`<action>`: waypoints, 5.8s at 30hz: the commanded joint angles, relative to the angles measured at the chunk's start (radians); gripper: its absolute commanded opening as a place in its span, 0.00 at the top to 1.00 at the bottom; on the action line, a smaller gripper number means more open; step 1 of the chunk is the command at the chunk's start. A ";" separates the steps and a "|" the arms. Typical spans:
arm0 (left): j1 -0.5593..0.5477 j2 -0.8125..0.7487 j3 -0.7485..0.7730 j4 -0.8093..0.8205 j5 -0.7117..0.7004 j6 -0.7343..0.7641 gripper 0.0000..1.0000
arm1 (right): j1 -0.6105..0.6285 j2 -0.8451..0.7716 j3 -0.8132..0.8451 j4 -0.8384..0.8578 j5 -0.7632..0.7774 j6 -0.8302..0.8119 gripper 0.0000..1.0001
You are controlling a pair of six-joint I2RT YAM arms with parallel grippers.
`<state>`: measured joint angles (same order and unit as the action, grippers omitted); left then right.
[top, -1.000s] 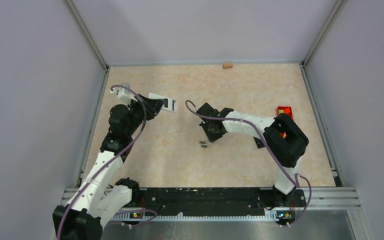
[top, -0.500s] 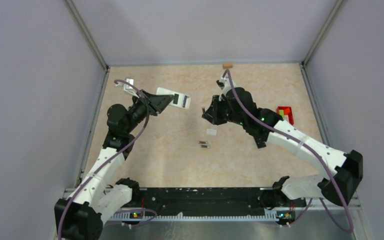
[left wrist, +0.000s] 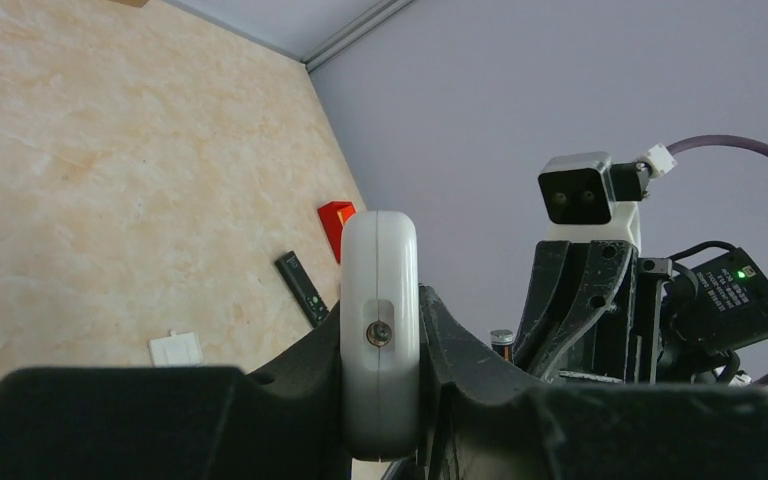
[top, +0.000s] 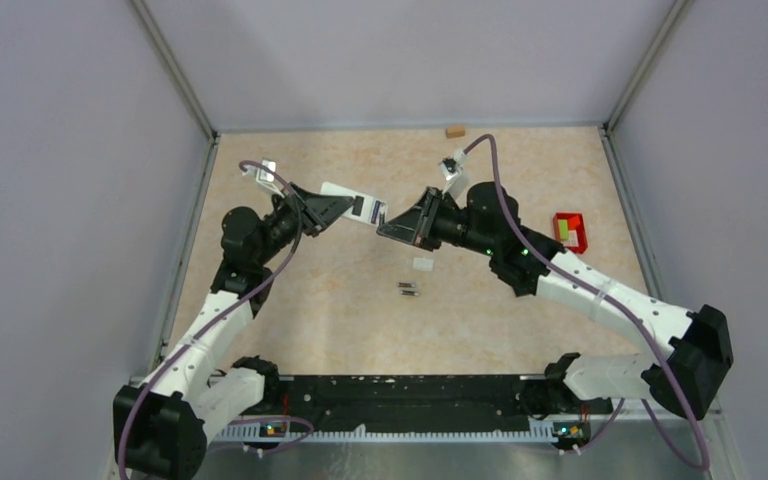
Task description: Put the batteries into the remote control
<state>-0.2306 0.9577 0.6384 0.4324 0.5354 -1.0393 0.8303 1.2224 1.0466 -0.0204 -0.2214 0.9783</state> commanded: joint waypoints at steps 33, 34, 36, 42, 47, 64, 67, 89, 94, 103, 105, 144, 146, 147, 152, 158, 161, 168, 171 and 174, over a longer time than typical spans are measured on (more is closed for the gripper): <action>0.002 0.007 -0.015 0.012 0.059 0.008 1.00 | -0.038 0.100 -0.027 0.066 0.068 0.251 0.87; 0.002 0.007 -0.014 0.013 0.062 0.007 1.00 | -0.039 0.102 -0.024 0.062 0.066 0.252 0.87; 0.002 0.006 -0.013 0.013 0.065 0.005 1.00 | -0.040 0.109 -0.020 0.059 0.062 0.251 0.85; 0.002 0.010 -0.014 0.013 0.081 0.000 1.00 | -0.042 0.125 -0.016 0.075 0.037 0.255 0.81; 0.002 0.015 -0.014 0.012 0.089 -0.002 1.00 | -0.043 0.137 -0.013 0.089 0.027 0.250 0.81; 0.002 0.019 -0.028 -0.010 0.078 0.039 1.00 | -0.049 0.140 -0.004 0.118 -0.024 0.263 0.87; 0.002 0.019 -0.027 -0.012 0.078 0.041 1.00 | -0.049 0.140 -0.002 0.120 -0.034 0.264 0.88; 0.002 0.013 -0.026 -0.037 0.043 0.058 1.00 | -0.049 0.133 -0.013 0.073 -0.035 0.288 0.68; 0.002 0.014 -0.025 -0.048 0.034 0.055 1.00 | -0.049 0.120 -0.018 0.065 -0.030 0.283 0.66; 0.002 0.015 0.000 -0.111 0.042 0.048 1.00 | -0.049 0.099 -0.029 0.058 -0.021 0.275 0.55; 0.003 0.020 0.003 -0.119 0.050 0.042 1.00 | -0.050 0.096 -0.030 0.062 -0.023 0.275 0.55; 0.002 0.102 0.195 -0.413 0.548 0.208 1.00 | -0.063 0.040 0.064 -0.168 -0.425 -0.689 0.04; 0.002 0.110 0.196 -0.420 0.553 0.206 1.00 | -0.063 0.042 0.051 -0.150 -0.450 -0.685 0.04; 0.003 0.114 0.199 -0.427 0.557 0.209 1.00 | -0.062 0.042 0.047 -0.143 -0.457 -0.681 0.03; 0.003 0.138 0.214 -0.496 0.569 0.223 1.00 | -0.049 0.077 0.057 -0.158 -0.473 -0.697 0.02; 0.003 0.142 0.221 -0.544 0.560 0.257 1.00 | -0.009 0.146 0.116 -0.248 -0.428 -0.747 0.03; 0.003 0.145 0.221 -0.560 0.554 0.269 1.00 | -0.003 0.154 0.122 -0.249 -0.424 -0.743 0.04; 0.002 0.150 0.218 -0.575 0.552 0.282 1.00 | 0.001 0.160 0.114 -0.216 -0.431 -0.708 0.11; 0.003 0.150 0.218 -0.582 0.553 0.286 1.00 | 0.001 0.166 0.112 -0.208 -0.437 -0.697 0.15; 0.003 0.149 0.218 -0.588 0.552 0.291 1.00 | 0.002 0.172 0.112 -0.203 -0.441 -0.691 0.20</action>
<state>-0.2253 1.1046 0.8173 -0.1627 1.0660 -0.7734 0.8219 1.3888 1.1137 -0.2710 -0.6495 0.2794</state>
